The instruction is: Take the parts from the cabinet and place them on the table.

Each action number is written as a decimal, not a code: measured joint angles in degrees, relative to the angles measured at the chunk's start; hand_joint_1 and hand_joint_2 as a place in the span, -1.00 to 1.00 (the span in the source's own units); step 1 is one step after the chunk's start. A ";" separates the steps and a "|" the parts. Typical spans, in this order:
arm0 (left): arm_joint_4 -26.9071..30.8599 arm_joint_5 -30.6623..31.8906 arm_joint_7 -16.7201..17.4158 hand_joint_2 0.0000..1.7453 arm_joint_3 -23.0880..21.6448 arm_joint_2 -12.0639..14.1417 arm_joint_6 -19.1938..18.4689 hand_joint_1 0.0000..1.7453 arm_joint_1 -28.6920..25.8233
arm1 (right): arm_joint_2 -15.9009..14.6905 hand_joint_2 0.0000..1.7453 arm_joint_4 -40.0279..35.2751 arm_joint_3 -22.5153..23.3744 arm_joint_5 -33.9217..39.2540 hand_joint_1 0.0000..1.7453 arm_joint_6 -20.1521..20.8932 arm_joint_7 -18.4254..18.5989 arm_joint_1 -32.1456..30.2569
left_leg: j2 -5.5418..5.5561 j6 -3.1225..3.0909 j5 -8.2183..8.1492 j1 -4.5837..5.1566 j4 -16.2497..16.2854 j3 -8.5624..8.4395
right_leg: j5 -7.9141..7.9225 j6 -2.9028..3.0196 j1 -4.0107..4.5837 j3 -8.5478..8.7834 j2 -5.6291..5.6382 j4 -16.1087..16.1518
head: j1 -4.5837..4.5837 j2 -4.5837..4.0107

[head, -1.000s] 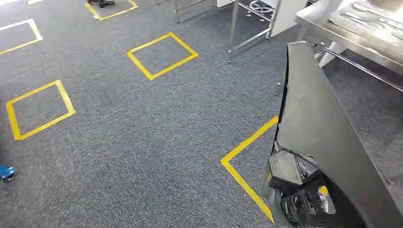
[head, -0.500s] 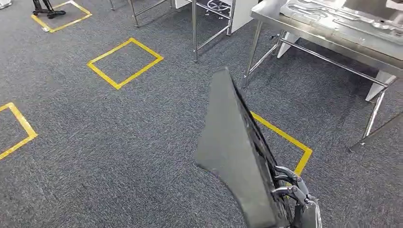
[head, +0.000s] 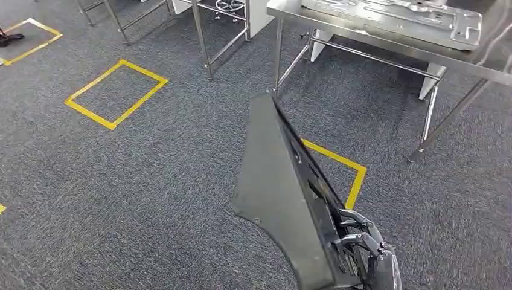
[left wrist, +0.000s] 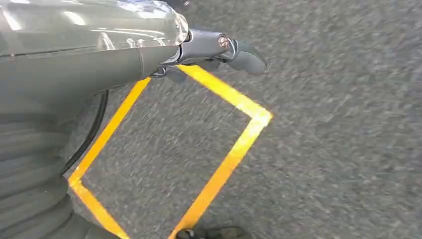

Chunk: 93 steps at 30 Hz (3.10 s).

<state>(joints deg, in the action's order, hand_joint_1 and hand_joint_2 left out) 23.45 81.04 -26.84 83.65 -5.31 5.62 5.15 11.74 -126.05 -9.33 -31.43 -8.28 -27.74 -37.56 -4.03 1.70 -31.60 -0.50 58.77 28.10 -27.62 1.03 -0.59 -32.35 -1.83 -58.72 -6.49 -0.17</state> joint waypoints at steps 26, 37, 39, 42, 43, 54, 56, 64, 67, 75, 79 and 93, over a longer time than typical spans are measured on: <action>-0.02 -3.17 0.92 1.00 -0.11 0.15 -2.03 -1.00 -0.57 | -2.25 1.00 1.22 -2.88 -2.97 1.00 -2.86 4.85 1.93 | 3.83 -1.63 2.18 0.05 -2.00 0.58 | -0.15 -1.96 -0.15 0.42 1.73 0.18 | 0.62 0.02; -0.02 -3.74 1.75 1.00 -0.15 -0.05 -2.05 -1.00 -0.92 | -2.40 1.00 1.18 -3.63 -3.96 1.00 -4.26 5.46 2.06 | 3.71 0.08 -0.12 -0.32 12.91 10.09 | -2.49 0.23 -0.21 3.86 2.23 1.14 | 0.55 0.02; -0.02 -3.93 1.92 1.00 -0.15 -0.05 -2.05 -1.00 -0.91 | -2.45 1.00 1.18 -3.93 -4.18 1.00 -4.39 5.57 2.08 | 3.71 -0.44 6.14 -0.30 3.22 6.46 | -3.56 -0.09 -0.21 5.43 2.25 1.14 | 0.55 0.02; -0.02 -4.46 2.16 1.00 -0.18 -0.09 -1.97 -1.00 -0.87 | -2.60 1.00 1.18 -4.50 -4.37 1.00 -4.94 5.99 2.14 | 3.74 -1.39 4.61 0.28 0.43 4.99 | -4.36 -1.28 -0.02 5.59 2.36 1.25 | 0.76 0.02; -0.02 -4.68 2.23 1.00 -0.17 -0.13 -1.94 -1.00 -0.94 | -2.69 1.00 1.18 -4.52 -4.37 1.00 -5.01 6.03 2.12 | 3.79 -1.77 4.41 0.17 0.17 5.05 | -4.06 -1.67 0.05 5.77 2.37 0.80 | 0.77 0.02; -0.02 -4.94 2.58 1.00 -0.17 -1.25 -1.99 -1.00 -1.19 | -3.13 1.00 1.18 -4.59 -4.85 1.00 -5.18 7.74 2.23 | 3.99 -2.76 0.84 -0.08 -1.05 -0.85 | 1.14 -2.17 -0.16 -2.50 2.00 -3.95 | 1.33 0.02; 0.07 -5.00 2.64 1.00 -0.17 -1.42 -2.16 -1.00 -1.05 | -3.08 1.00 1.16 -4.39 -4.61 1.00 -4.96 8.11 2.15 | 4.05 -2.05 0.25 0.03 -1.16 -1.15 | -0.83 -1.68 0.57 -3.00 1.48 -1.36 | 1.51 0.02; 0.44 -5.51 2.75 1.00 -0.22 -1.71 -2.29 -1.00 -0.98 | -0.85 1.00 0.59 -2.71 -4.35 1.00 -2.62 6.67 1.49 | 3.87 -0.07 -6.21 -0.21 12.99 5.40 | -1.28 1.19 0.39 0.59 1.93 -0.36 | 1.47 0.04; 0.57 -5.53 2.75 1.00 -0.22 -1.71 -2.29 -1.00 -1.37 | 0.11 1.00 0.59 -1.88 -4.35 1.00 -1.92 6.25 1.48 | 3.86 0.47 -3.37 -0.20 14.27 8.90 | -2.72 1.08 0.47 2.41 2.38 -0.38 | 1.44 0.04; 1.01 -5.51 2.97 1.00 -0.59 -1.64 -2.27 -1.00 -1.66 | 1.95 1.00 0.39 -0.37 -4.33 1.00 0.00 5.40 1.76 | 4.13 -2.80 3.81 0.37 0.31 4.65 | -5.07 -1.22 0.65 6.13 2.44 -0.63 | 1.75 0.04; 1.20 -5.49 3.28 1.00 -1.07 -1.66 -2.27 -1.00 -1.46 | 2.60 1.00 0.39 0.44 -4.55 1.00 1.25 4.94 1.81 | 4.11 -3.43 3.06 0.08 -1.07 2.24 | -9.34 -2.60 -0.08 -1.07 2.18 -12.56 | 2.32 0.04; 1.44 -5.44 3.58 1.00 -1.53 -1.66 -2.29 -1.00 -0.82 | 4.83 1.00 0.26 2.47 -4.55 1.00 2.65 4.68 1.62 | 4.21 0.33 -3.28 -0.81 8.46 0.36 | -1.04 0.20 -0.69 -1.73 1.84 -2.25 | 2.36 0.04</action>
<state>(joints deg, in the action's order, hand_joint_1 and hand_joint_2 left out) 24.90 75.60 -23.26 82.12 -6.97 3.32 4.34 16.57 -125.79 -6.86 -35.98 -5.64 -23.06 -35.94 0.18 2.03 -34.88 -1.32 67.24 28.46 -28.66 1.23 -1.28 -34.08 0.01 -60.97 -4.13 -0.13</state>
